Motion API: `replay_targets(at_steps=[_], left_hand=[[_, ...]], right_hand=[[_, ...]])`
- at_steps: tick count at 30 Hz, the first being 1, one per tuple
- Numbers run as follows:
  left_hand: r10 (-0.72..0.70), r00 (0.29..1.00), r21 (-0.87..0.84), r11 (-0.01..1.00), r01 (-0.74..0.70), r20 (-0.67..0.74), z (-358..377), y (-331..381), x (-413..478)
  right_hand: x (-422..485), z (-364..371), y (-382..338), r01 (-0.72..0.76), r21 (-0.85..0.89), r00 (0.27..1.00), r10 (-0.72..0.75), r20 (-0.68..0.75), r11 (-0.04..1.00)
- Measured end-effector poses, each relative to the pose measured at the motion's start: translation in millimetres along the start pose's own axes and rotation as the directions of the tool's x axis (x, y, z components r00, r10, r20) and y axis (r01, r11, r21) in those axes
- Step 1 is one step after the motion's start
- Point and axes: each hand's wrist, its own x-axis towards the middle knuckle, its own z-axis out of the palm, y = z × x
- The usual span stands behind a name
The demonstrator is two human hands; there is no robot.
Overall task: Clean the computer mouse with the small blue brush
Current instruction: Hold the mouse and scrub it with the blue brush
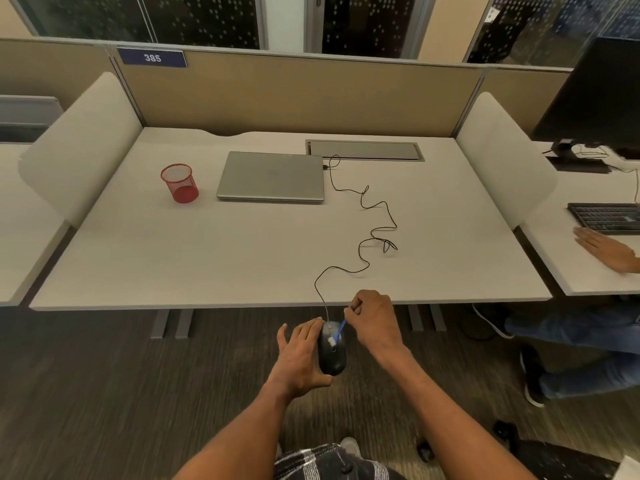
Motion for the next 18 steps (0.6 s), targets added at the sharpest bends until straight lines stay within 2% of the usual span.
replay_targets(at_steps=[4,11,15,18], left_hand=[[0.000,1.000,-0.026,1.000,0.000,-0.001,1,2,0],[0.000,1.000,-0.007,1.000,0.000,-0.002,2,-1,-2],[0.003,1.000,-0.013,1.000,-0.003,-0.003,1,0,-2],[-0.018,1.000,-0.017,1.000,0.018,-0.002,0,0,-2]], right_hand=[[-6,2,-7,0.023,0.075,0.998,-0.018,-0.067,0.997],[-18,-2,-4,0.030,-0.050,1.000,-0.030,-0.003,0.998],[-21,-7,-9,0.067,0.032,0.995,-0.064,-0.072,0.997],[-23,-9,-7,0.029,0.010,0.999,-0.028,-0.025,1.000]])
